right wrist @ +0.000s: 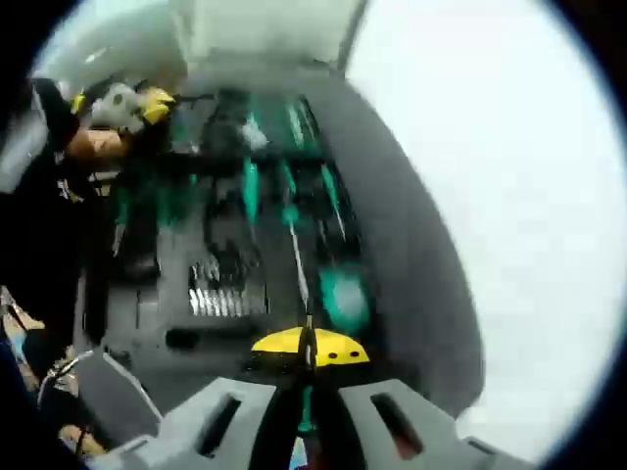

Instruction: Pick up the tools and put them into their designated positions in the toolbox.

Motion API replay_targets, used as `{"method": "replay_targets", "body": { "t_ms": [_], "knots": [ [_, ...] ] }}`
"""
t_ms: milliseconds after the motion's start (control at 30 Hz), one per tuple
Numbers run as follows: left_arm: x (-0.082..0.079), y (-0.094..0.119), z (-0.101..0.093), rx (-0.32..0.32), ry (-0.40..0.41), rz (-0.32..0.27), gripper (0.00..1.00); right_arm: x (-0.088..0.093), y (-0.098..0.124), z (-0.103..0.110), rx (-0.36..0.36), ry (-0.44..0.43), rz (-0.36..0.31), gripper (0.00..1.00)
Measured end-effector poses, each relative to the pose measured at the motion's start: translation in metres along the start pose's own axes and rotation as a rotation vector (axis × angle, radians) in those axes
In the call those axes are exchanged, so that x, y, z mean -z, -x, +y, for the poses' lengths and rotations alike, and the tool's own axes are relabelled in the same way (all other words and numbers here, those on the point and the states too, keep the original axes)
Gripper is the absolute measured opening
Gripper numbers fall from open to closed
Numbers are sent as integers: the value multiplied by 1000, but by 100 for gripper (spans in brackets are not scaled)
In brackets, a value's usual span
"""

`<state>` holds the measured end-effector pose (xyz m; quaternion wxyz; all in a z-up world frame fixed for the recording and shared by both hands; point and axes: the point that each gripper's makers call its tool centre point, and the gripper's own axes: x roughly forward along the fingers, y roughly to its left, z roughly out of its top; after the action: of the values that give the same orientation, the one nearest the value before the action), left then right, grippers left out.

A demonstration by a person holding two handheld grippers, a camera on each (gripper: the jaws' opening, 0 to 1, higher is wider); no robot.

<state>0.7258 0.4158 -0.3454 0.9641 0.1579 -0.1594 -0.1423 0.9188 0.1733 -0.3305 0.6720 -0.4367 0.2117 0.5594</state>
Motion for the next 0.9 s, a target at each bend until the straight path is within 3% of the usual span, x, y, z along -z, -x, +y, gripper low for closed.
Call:
{"method": "replay_targets", "body": {
  "t_ms": [67, 200, 267, 300, 333, 367, 433, 533, 633, 667, 700, 733, 767, 800, 833, 900],
  "knots": [
    [1, -1, -1, 2, -5, 5, 9, -27, -18, 9, 6, 91, 23, 0],
    [4, -3, -2, 9, -10, 20, 9, -71, -74, 2, 16, 119, 71, 0],
    [4, -3, -4, 14, -15, 20, 9, -79, -106, -8, 28, 149, 128, 0],
    [5, -4, -5, 19, -21, 20, 9, -80, -111, -9, 29, 147, 147, 0],
    [5, -4, -6, 24, -26, 21, 9, -80, -131, -17, 26, 121, 172, 0],
    [6, -5, -8, 29, -29, 25, 9, -83, -144, -22, 36, 129, 170, 0],
    [6, -5, -9, 31, -37, 27, 9, -81, -167, -23, -8, 138, 195, 0],
    [2, -4, -8, 38, -25, 10, 9, -82, -187, -34, 51, -34, 190, 2],
    [-6, -1, -10, 60, 11, -29, 9, -86, -187, -26, -4, -29, 111, 17],
    [-6, -1, -10, 58, 9, -31, 9, -90, -183, -29, -10, -28, 88, 16],
    [-6, -2, -10, 56, 10, -31, 9, -102, -171, -28, -4, -95, 14, 16],
    [-5, -2, -10, 55, 11, -29, 9, -106, -166, -25, 0, -109, -7, 14],
    [-5, -3, -10, 55, 16, -24, 9, -115, -149, -38, 49, -104, -92, 13],
    [-5, -3, -11, 55, 16, -23, 9, -116, -147, -54, 87, -110, -110, 9],
    [-5, -3, -11, 56, 14, -22, 9, -109, -136, -81, 197, -181, -123, 0],
    [-4, -3, -12, 55, 9, -20, 9, -80, -121, -95, 344, -314, -115, 0]
  ]
}}
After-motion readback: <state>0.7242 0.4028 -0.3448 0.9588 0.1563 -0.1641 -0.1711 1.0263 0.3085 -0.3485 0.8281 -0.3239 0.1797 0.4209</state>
